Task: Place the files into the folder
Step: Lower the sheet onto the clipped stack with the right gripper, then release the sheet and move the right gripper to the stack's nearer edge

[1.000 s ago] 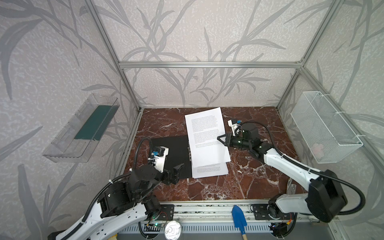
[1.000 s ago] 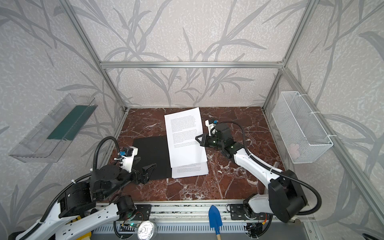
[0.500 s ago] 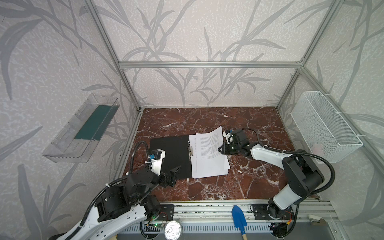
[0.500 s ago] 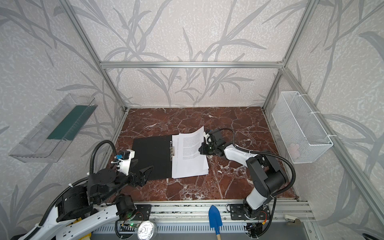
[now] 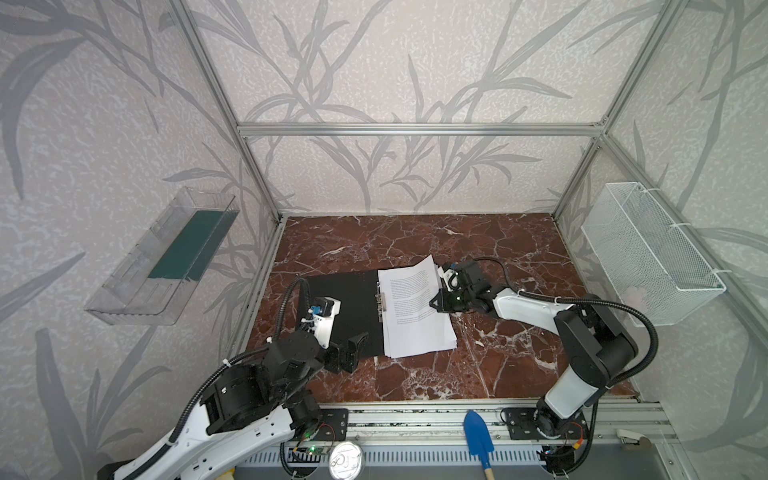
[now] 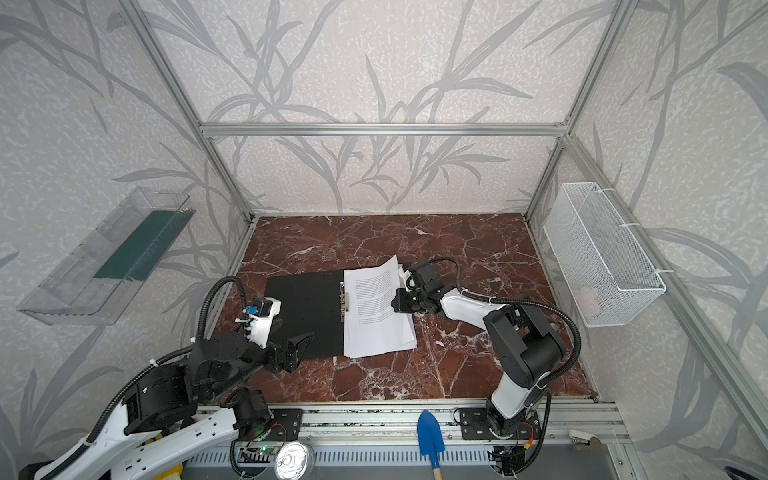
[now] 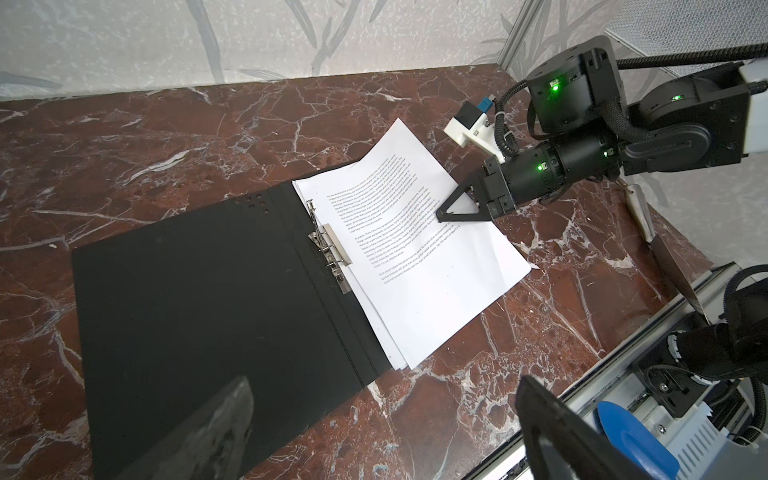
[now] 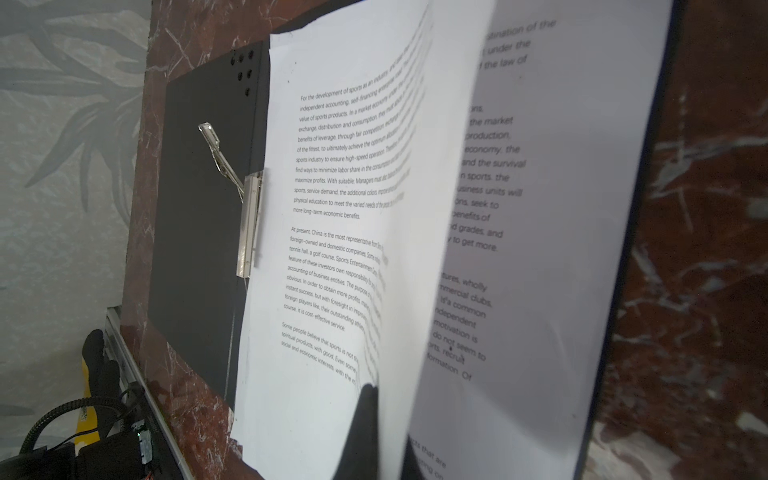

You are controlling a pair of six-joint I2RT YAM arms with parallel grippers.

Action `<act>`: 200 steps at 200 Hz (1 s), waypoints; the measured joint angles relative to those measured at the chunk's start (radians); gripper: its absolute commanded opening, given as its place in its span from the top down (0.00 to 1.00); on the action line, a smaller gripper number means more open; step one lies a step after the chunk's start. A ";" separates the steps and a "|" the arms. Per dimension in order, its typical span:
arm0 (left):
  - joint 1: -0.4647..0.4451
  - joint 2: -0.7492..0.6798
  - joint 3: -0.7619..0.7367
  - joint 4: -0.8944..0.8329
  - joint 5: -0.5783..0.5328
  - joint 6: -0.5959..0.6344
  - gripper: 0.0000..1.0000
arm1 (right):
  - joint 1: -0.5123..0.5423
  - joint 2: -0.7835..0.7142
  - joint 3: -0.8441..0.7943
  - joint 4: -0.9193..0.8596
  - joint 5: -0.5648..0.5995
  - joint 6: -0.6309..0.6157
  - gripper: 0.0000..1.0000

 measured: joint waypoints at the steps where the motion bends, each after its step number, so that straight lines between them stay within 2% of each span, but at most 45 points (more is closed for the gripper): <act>1: 0.000 0.000 0.000 0.000 0.000 0.000 0.01 | 0.000 0.000 0.000 0.000 0.000 0.000 1.00; 160: 0.000 0.031 0.000 0.000 0.005 0.000 0.01 | 0.024 0.045 -0.002 0.090 -0.008 0.064 1.00; 200: 0.000 0.031 0.000 0.000 0.005 0.000 0.01 | 0.024 0.045 -0.002 0.089 -0.007 0.069 0.83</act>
